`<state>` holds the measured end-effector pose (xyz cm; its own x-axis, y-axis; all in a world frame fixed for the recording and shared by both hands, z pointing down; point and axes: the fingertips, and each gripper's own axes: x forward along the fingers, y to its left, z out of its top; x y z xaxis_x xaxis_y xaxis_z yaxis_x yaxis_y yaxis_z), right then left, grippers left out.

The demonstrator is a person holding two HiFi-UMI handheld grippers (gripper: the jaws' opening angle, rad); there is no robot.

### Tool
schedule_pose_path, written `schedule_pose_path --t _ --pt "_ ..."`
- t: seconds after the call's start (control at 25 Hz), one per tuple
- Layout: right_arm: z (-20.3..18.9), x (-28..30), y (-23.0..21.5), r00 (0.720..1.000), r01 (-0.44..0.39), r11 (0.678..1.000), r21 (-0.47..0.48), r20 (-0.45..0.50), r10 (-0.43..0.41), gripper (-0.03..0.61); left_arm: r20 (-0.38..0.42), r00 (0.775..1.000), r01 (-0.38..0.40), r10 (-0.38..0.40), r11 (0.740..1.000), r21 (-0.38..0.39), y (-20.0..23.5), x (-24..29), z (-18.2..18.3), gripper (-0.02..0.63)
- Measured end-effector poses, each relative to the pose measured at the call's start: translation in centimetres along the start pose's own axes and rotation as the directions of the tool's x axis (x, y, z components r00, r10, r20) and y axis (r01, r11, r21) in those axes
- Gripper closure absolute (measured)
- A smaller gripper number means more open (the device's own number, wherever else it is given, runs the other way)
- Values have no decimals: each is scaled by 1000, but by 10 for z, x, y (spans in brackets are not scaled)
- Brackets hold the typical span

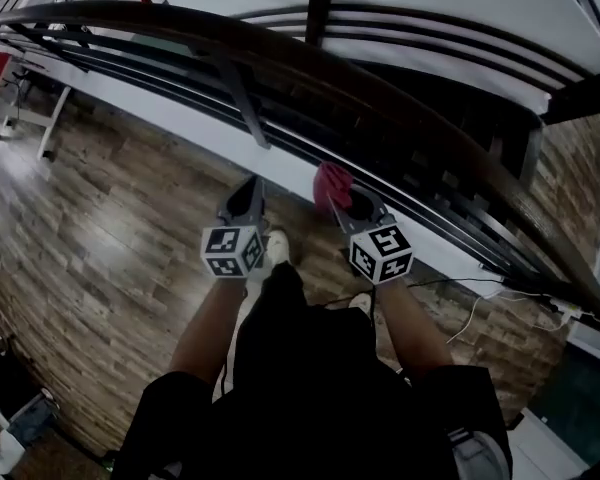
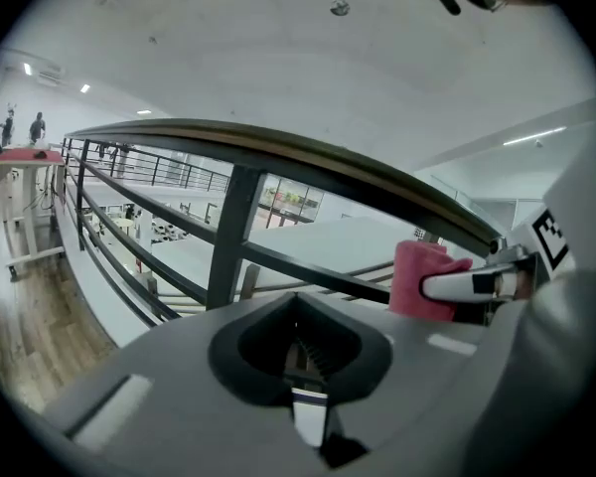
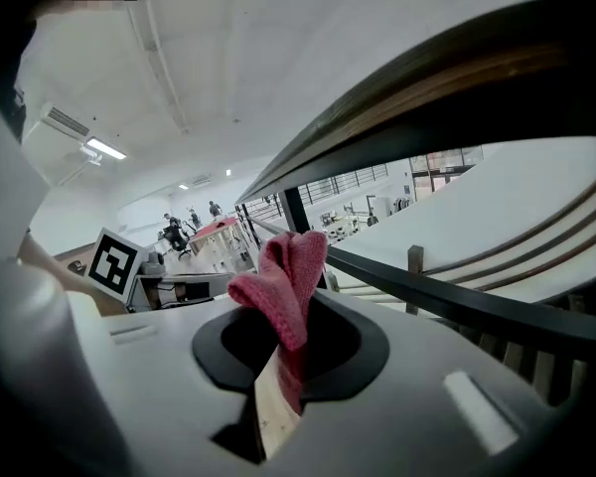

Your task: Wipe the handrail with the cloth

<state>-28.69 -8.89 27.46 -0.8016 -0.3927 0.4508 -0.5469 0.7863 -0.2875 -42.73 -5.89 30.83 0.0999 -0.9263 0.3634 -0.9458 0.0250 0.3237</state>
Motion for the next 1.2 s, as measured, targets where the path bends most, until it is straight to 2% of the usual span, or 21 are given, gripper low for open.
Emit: schedule_pose_path --t 0.12,0.28,0.52,0.68,0.76,0.92,1.0,1.2 --pt "-2 41 7 1000 -6 1000 5 -28 6 528 -20 1000 -3 2 1000 -21 25 0 -3 615" --pt "-10 93 -9 998 27 999 42 -50 -25 528 -56 998 -23 20 999 -48 56 5 -17 615" --pt "-13 157 -16 998 10 995 97 -56 -4 528 -122 992 -41 38 999 -25 93 40 -33 615" --pt "-24 190 -20 997 -9 985 171 -75 22 528 -121 991 -70 57 992 -106 108 63 -43 615" --pt "-33 204 -26 998 -5 965 264 -66 23 528 -116 991 -92 72 981 -172 118 73 -52 615" --pt "-56 226 -53 997 67 891 449 -74 -38 528 -132 988 -109 77 961 -255 119 87 -87 615" --pt "-57 237 -68 997 79 864 497 -57 -59 528 -135 988 -105 70 956 -275 119 95 -100 615" --pt "-41 263 -87 997 68 828 557 -7 -77 528 -123 991 -94 57 943 -318 127 108 -110 615"
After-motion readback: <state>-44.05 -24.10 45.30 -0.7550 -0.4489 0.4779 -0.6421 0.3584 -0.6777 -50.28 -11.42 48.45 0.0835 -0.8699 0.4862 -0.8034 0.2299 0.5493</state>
